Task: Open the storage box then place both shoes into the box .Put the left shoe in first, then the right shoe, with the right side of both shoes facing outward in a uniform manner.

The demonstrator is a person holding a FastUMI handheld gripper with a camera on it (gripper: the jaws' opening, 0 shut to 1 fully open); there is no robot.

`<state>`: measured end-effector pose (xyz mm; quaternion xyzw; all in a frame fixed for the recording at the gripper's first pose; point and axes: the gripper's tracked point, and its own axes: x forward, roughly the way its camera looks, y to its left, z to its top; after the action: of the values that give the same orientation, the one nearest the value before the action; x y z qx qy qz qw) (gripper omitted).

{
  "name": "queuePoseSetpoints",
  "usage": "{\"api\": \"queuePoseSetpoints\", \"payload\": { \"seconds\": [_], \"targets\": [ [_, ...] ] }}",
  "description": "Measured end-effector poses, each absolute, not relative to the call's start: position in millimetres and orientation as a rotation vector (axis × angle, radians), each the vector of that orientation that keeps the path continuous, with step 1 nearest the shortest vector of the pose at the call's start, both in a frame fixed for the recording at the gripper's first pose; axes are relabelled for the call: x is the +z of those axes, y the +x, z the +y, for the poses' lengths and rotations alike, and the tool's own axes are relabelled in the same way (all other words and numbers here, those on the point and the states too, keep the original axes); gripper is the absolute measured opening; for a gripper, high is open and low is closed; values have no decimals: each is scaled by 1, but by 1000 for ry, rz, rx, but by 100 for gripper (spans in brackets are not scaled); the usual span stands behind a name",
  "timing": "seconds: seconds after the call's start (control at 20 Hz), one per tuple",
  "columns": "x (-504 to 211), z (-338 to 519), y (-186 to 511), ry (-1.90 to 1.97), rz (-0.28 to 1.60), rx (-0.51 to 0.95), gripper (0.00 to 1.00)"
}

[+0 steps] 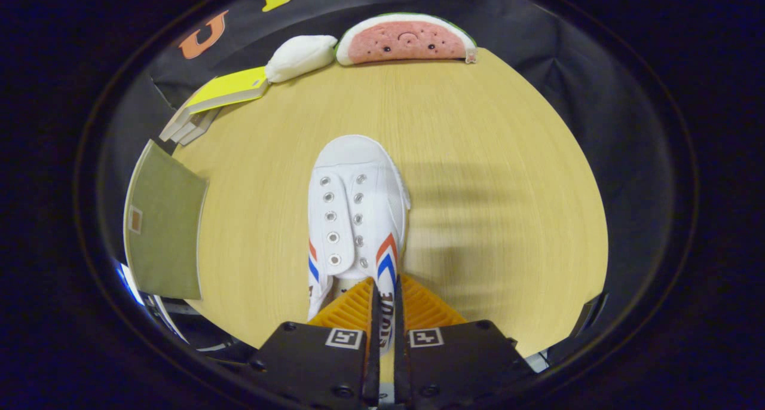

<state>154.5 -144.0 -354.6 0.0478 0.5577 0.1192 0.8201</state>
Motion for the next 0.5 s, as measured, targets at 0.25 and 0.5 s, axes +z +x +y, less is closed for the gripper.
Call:
{"api": "queuePoseSetpoints", "payload": {
  "seconds": [0.25,0.5],
  "targets": [
    [-336,-129,138,242,1219,255,6],
    [-291,-117,113,261,1173,253,6]
  ]
}}
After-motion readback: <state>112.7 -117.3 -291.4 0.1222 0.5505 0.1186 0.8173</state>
